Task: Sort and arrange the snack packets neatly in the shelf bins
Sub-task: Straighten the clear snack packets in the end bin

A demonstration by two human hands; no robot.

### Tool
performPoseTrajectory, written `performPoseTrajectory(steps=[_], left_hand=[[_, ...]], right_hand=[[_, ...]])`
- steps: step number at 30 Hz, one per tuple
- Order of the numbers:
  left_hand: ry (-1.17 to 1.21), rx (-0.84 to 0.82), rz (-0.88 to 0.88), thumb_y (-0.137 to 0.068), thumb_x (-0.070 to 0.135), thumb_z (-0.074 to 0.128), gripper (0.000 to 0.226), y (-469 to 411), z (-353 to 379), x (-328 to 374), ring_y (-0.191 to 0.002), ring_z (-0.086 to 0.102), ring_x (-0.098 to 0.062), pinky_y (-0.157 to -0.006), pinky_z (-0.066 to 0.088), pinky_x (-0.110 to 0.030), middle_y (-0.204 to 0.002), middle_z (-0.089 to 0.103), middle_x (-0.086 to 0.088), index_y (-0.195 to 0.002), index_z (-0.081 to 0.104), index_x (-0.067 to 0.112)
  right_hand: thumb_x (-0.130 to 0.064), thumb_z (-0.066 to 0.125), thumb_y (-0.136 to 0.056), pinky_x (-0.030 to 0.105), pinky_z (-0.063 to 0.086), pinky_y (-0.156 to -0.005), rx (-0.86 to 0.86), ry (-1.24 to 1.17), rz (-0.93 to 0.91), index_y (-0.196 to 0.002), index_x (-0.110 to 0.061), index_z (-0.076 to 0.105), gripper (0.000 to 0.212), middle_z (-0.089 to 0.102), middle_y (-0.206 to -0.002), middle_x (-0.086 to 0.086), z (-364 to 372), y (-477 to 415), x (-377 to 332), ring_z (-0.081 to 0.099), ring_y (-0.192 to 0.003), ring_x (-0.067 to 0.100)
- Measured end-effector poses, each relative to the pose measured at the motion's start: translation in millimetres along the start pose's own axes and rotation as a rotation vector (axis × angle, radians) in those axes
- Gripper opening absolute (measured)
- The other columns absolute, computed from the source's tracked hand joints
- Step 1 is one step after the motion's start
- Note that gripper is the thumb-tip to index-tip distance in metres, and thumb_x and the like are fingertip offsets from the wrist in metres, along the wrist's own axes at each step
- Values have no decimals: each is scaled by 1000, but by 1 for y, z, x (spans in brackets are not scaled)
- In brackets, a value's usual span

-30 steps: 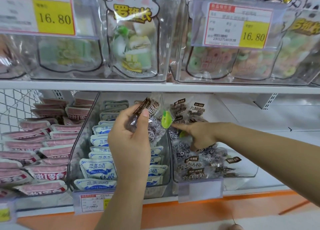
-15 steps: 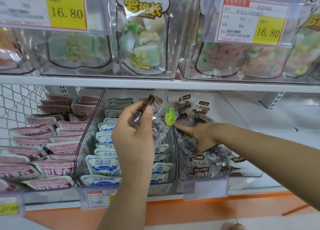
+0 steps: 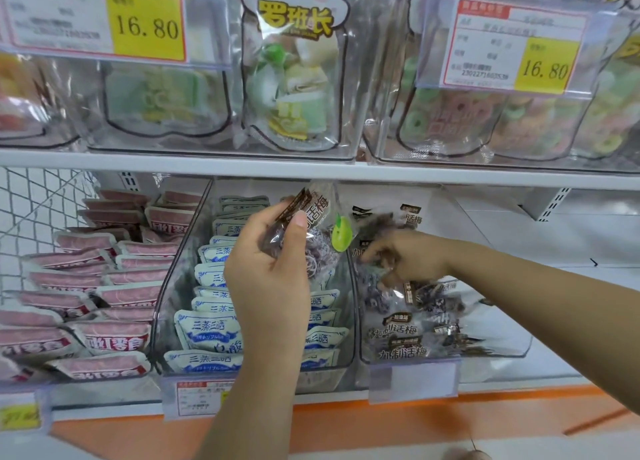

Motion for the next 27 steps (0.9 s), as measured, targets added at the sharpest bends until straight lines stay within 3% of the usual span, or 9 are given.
performPoseTrajectory(steps=[2, 8, 12, 15, 19, 21, 23, 27], left_hand=[[-3, 1, 2, -88, 23, 61, 13, 1, 1, 0, -56, 54, 4, -48, 40, -8, -69, 63, 18, -100, 65, 23], [-1, 7, 3, -88, 25, 60, 16, 2, 3, 0, -49, 51, 0, -44, 38, -9, -75, 64, 15, -103, 65, 21], [-2, 4, 3, -87, 27, 61, 16, 2, 4, -2, -57, 54, 1, -53, 41, -9, -80, 66, 16, -103, 65, 24], [-4, 3, 4, -88, 23, 61, 12, 2, 5, -1, -63, 58, 5, -55, 42, -7, -78, 64, 19, -99, 64, 25], [-8, 8, 0, -88, 24, 61, 11, 2, 5, -2, -63, 57, 5, -54, 43, -7, -78, 63, 21, -98, 63, 28], [-12, 11, 3, -88, 25, 61, 12, 2, 4, -2, -58, 55, 2, -50, 42, -9, -76, 63, 20, -99, 64, 27], [-15, 11, 7, -88, 24, 61, 12, 2, 5, -1, -56, 54, 3, -49, 41, -9, -76, 63, 20, -99, 63, 28], [-11, 19, 2, -88, 23, 61, 13, 2, 4, 0, -59, 55, 8, -51, 42, -7, -69, 63, 23, -100, 64, 25]], right_hand=[[-18, 72, -80, 21, 34, -56, 51, -63, -5, -122, -17, 57, 44, 53, -73, -4, -4, 0, -2, 46, -62, 9], [-14, 67, -83, 25, 38, -56, 316, -272, 93, -104, -14, 68, 21, 57, -73, 2, -15, 3, 9, 51, -64, 17], [-7, 62, -83, 24, 47, -54, 388, -422, 158, -86, -16, 67, 11, 66, -72, 7, -18, 7, 13, 59, -56, 16], [1, 54, -85, 18, 41, -44, 345, -493, 196, -71, -20, 64, 27, 63, -58, 1, -16, 8, 17, 51, -42, 6], [6, 45, -85, 13, 40, -46, 301, -512, 259, -73, -11, 69, 32, 63, -63, -4, -14, 11, 22, 53, -52, 2], [7, 43, -86, 16, 45, -53, 330, -570, 289, -65, -13, 65, 36, 64, -66, -1, -14, 11, 25, 56, -59, 6], [7, 43, -86, 18, 41, -47, 354, -616, 323, -62, -14, 63, 38, 65, -70, 2, -15, 11, 26, 51, -53, 9], [5, 52, -86, 28, 43, -51, 424, -807, 409, -68, -6, 65, 25, 60, -66, 12, -16, 12, 31, 47, -45, 19]])
Point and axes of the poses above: each hand's wrist, its own y-axis away from the middle knuckle, its own z-axis out of the palm, x = y × z, the point moved 5 cm from there along -y, towards the middle knuckle
